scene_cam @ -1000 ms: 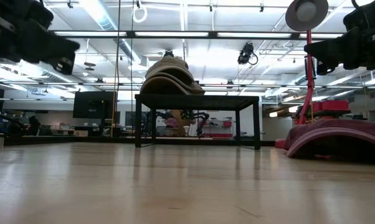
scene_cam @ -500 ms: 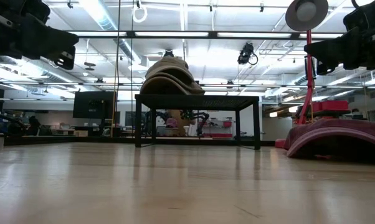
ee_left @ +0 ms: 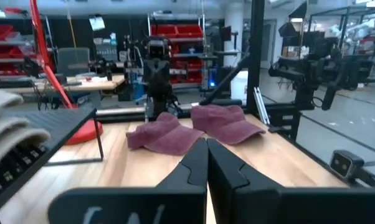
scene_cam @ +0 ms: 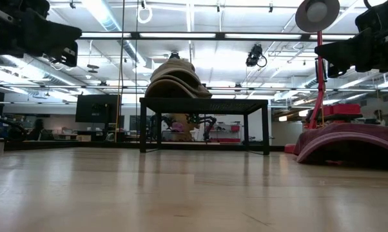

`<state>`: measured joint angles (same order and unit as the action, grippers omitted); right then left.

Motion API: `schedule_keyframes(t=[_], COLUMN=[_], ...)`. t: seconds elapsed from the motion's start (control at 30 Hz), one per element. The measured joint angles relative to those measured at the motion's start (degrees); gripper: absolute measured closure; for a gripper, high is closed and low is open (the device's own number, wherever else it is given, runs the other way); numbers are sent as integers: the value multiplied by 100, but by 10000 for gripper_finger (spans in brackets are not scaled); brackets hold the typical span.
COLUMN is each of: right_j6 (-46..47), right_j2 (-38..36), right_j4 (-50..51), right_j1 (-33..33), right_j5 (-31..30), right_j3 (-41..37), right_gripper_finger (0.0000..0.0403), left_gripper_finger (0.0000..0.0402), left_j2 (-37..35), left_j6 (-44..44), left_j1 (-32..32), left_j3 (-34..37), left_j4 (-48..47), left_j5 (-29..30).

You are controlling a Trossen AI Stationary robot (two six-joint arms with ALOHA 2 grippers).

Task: Pick & Place hat
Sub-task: Put the top red cap on the shelf

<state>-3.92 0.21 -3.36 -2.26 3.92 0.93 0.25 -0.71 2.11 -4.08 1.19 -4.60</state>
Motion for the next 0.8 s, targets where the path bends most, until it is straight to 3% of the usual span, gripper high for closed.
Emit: schedule_keyframes(t=[0.2, 0.67, 0.8], right_j6=[0, 0, 0], right_j2=[-2, -2, -2], right_j4=[0, 0, 2], right_j1=[0, 0, 0], right_j5=[0, 0, 0], right_j3=[0, 0, 1], right_gripper_finger=[387, 387, 387], left_gripper_finger=[401, 401, 401], left_j2=[0, 0, 2], left_j6=[144, -8, -159], left_j1=[2, 2, 2], left_j3=[358, 356, 356], left_j4=[1104, 514, 300], left_j5=[104, 99, 332])
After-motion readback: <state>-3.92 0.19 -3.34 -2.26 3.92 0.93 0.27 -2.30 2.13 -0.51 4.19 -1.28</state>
